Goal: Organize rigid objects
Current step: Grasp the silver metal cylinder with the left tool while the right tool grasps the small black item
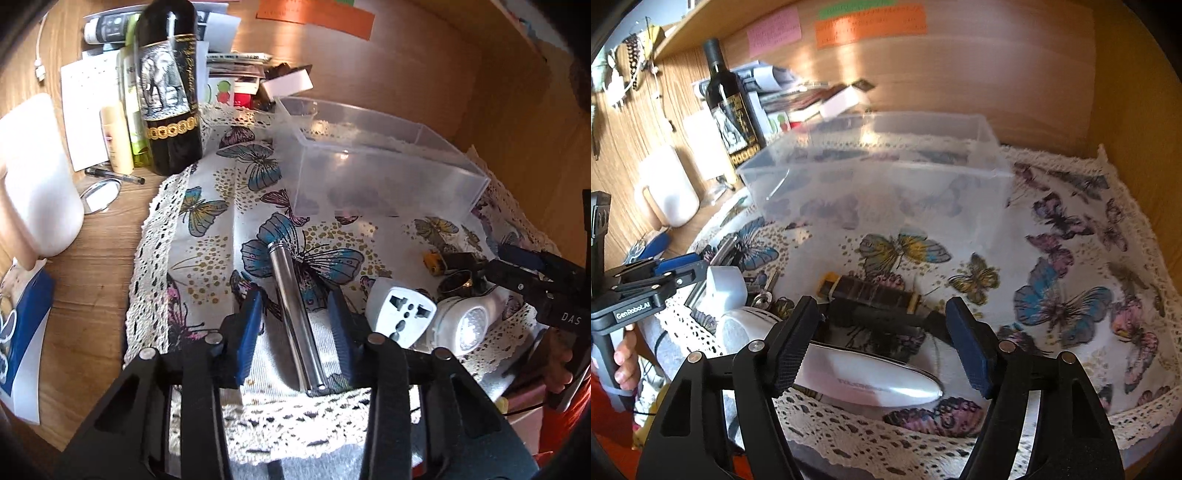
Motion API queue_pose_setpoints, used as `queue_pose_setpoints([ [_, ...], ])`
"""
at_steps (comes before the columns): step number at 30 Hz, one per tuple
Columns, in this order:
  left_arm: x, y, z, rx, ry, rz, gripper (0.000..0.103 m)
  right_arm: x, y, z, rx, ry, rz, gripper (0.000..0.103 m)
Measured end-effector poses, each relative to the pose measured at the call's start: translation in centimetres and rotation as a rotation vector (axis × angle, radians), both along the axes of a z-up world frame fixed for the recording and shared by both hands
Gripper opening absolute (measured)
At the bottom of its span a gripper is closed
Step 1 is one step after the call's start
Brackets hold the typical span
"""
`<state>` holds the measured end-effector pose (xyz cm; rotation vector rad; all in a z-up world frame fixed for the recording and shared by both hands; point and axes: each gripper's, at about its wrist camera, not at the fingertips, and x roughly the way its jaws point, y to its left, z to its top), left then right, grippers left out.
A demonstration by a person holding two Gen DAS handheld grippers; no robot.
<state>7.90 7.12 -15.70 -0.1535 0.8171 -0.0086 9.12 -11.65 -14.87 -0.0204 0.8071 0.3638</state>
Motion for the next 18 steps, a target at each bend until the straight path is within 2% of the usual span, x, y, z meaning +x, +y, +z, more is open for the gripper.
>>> queue_pose_setpoints([
  [5,1.3,-0.2,-1.2,0.012,0.039,-0.026,0.022,0.8,0.6,-1.2,-0.044,0.043,-0.007,0.069],
  [9,1.3,-0.5,-1.4,0.037,0.009,-0.025,0.016,1.2,0.1,-1.4,-0.029,0.067,-0.019,0.067],
  [11,1.3,-0.6,-1.4,0.043,0.0,-0.021,0.015,1.3,0.1,-1.5,-0.032,0.068,-0.021,0.053],
  [18,1.3,0.1,-0.7,0.024,-0.023,0.01,0.015,1.2,0.2,-1.3,-0.036,0.041,-0.031,0.05],
])
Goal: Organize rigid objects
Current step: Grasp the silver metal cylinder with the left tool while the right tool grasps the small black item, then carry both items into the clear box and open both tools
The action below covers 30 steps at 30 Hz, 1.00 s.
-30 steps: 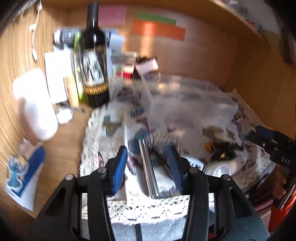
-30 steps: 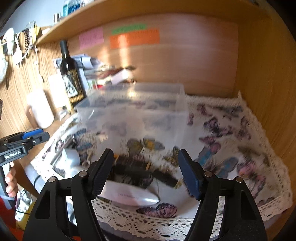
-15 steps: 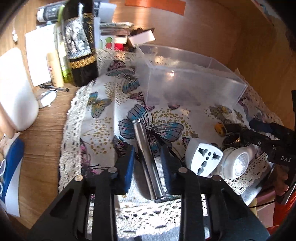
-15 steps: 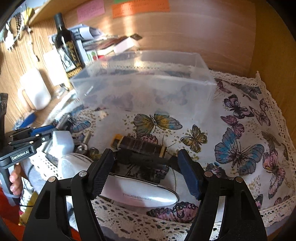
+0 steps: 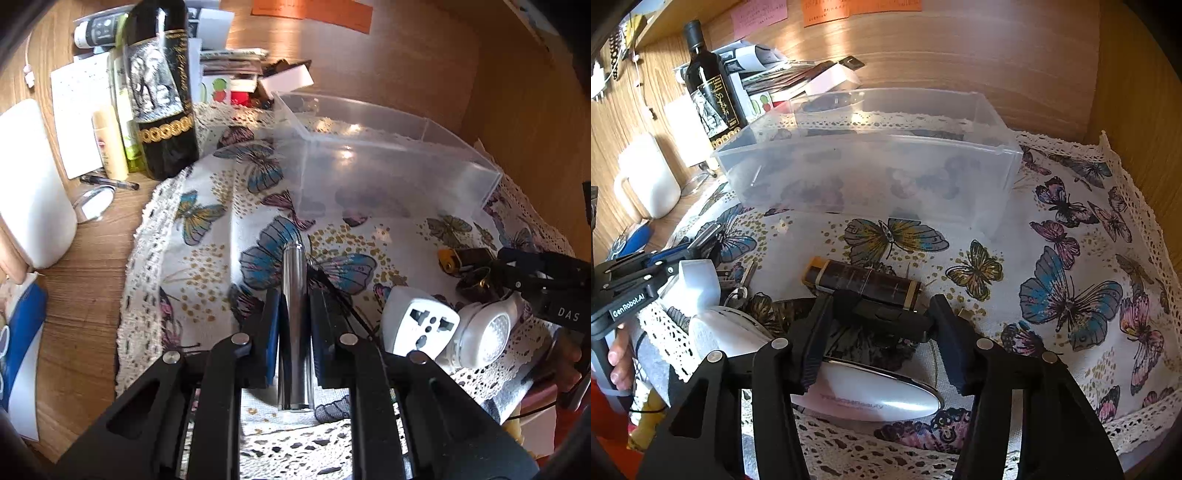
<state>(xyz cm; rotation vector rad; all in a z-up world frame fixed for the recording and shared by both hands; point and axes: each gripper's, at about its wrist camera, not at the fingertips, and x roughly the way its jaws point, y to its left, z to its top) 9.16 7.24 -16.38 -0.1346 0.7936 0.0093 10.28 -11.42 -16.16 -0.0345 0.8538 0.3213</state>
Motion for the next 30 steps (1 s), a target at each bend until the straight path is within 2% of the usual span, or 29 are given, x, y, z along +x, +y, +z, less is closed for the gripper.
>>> queue_pose_setpoints([
  [8,-1.1,0.8,3.7,0.019,-0.1,0.044,0.015,-0.6,-1.3,2.1,0.034,-0.081,-0.035,0.049],
  [21,0.3,0.5,10.6,0.052,-0.272,0.048,0.015,0.5,-2.5,8.6,0.11,-0.281,-0.059,0.049],
  [26,2.4,0.0,12.0,0.058,-0.281,0.034,0.015,2.3,-2.3,10.4,0.117,-0.324,-0.047,0.049],
  [30,4.7,-0.5,12.1,0.064,-0.262,0.024,0.015,4.5,-1.7,11.0,0.125,-0.317,-0.024,0.049],
])
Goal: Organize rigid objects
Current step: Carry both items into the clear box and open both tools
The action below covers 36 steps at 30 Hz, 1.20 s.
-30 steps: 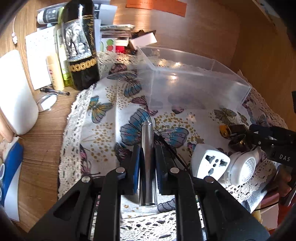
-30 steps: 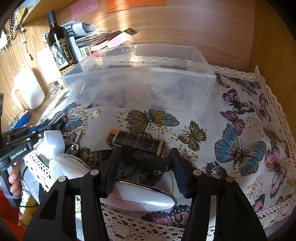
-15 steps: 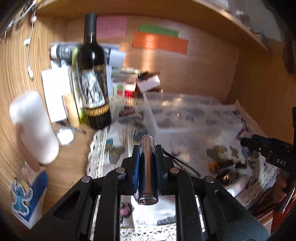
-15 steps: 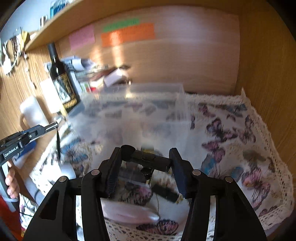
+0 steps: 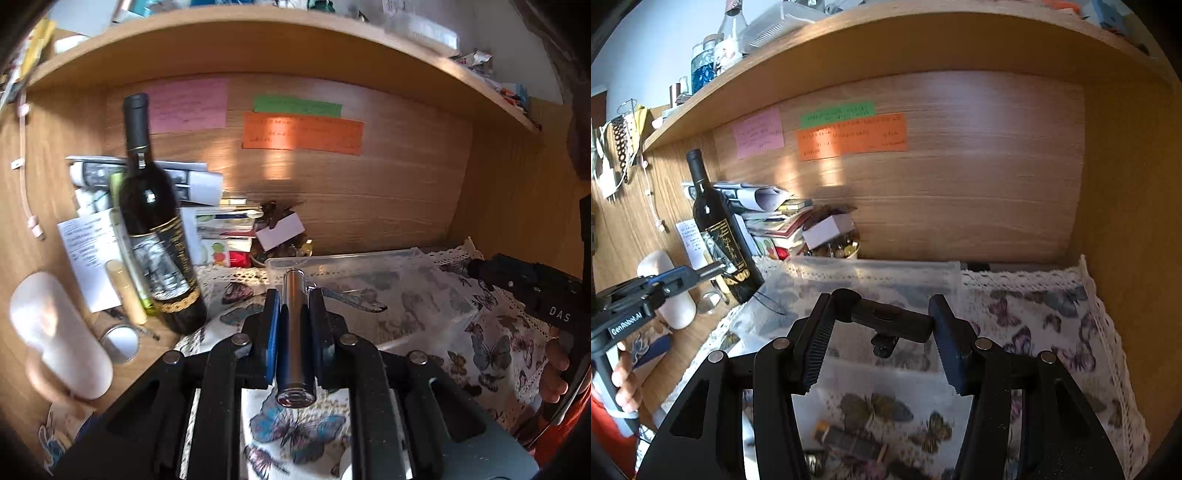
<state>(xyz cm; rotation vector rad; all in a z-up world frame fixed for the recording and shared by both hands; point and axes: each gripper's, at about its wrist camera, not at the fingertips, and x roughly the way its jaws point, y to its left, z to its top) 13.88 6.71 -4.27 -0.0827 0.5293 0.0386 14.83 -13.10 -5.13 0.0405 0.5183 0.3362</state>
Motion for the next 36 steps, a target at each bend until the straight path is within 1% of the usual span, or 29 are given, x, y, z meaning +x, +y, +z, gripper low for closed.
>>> queue_pose_setpoints([
  [3,2.3,-0.1,-0.3,-0.015,0.033,-0.016,0.015,1.6,0.6,-0.1,-0.007,0.016,0.01,0.049],
  [7,5.0,-0.8,-1.0,0.005,0.07,-0.015,0.015,3.9,1.2,-0.5,-0.02,0.047,0.014,0.049],
  [14,9.3,-1.3,-3.4,0.006,0.166,-0.039,0.015,7.6,2.3,-2.1,-0.061,0.123,0.026,0.049],
  [21,12.2,-1.8,-6.5,0.014,0.277,-0.073,0.015,9.7,3.3,-4.8,-0.09,0.204,0.059,0.049],
  [24,12.8,-1.9,-7.6,0.014,0.305,-0.078,0.015,10.1,3.7,-5.7,-0.093,0.235,0.086,0.05],
  [26,13.0,-2.0,-8.0,0.02,0.312,-0.079,0.015,10.2,4.1,-6.1,-0.107,0.247,0.094,0.05],
  [28,13.0,-2.3,-8.1,0.042,0.302,-0.074,0.015,10.3,4.5,-6.5,-0.122,0.254,0.099,0.05],
  [32,13.0,-2.5,-7.8,0.043,0.297,-0.086,0.015,10.4,4.8,-7.1,-0.135,0.269,0.101,0.052],
  [36,12.2,-2.6,-7.0,0.059,0.274,-0.079,0.016,9.9,4.7,-6.7,-0.135,0.259,0.097,0.054],
])
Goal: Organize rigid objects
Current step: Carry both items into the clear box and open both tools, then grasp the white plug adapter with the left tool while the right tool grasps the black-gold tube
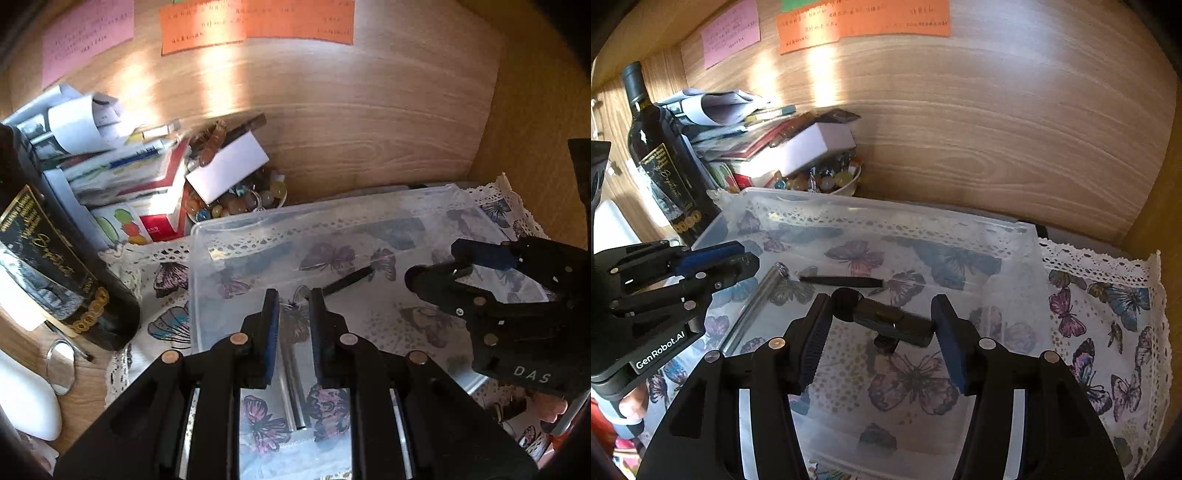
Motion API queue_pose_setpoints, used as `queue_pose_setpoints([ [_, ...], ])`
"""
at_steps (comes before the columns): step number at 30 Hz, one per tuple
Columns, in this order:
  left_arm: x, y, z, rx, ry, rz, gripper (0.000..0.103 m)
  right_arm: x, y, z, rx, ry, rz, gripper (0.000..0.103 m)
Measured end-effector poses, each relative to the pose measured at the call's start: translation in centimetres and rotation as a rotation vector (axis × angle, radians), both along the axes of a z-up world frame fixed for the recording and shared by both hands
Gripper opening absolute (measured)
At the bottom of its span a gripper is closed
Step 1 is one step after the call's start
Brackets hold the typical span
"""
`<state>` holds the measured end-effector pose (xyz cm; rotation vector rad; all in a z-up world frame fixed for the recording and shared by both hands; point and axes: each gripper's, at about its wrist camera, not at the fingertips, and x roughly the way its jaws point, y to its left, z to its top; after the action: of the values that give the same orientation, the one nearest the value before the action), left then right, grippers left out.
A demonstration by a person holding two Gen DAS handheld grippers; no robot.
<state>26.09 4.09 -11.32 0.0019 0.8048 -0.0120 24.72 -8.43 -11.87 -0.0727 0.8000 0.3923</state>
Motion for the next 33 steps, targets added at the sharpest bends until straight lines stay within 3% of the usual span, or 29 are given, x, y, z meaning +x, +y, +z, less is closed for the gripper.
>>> queue_pose_setpoints([
  [4,-1.3,0.1,1.4,-0.018,-0.036,0.003,0.04,-1.2,-0.4,1.7,0.016,-0.054,-0.004,0.067],
  [6,-2.2,0.2,2.2,-0.018,-0.063,0.01,0.047,-2.1,-0.8,2.6,0.021,-0.085,-0.005,0.068],
  [8,-3.2,0.3,3.1,-0.013,-0.092,0.017,0.062,-3.2,-1.1,3.7,0.026,-0.12,-0.006,0.071],
  [15,-8.7,0.3,5.9,0.009,-0.213,0.04,0.096,-8.1,-2.2,6.1,0.048,-0.22,-0.013,0.079],
  [19,-11.4,0.5,5.8,0.012,-0.229,0.032,0.099,-10.8,-2.6,6.1,0.045,-0.251,-0.031,0.081],
  [26,-14.6,0.8,3.1,-0.006,-0.146,0.021,0.1,-14.2,-3.2,4.1,-0.009,-0.25,-0.057,0.083],
  [33,-16.5,-0.7,-0.4,0.014,-0.084,-0.007,0.1,-14.4,-3.5,-0.1,-0.04,-0.113,-0.043,0.083],
])
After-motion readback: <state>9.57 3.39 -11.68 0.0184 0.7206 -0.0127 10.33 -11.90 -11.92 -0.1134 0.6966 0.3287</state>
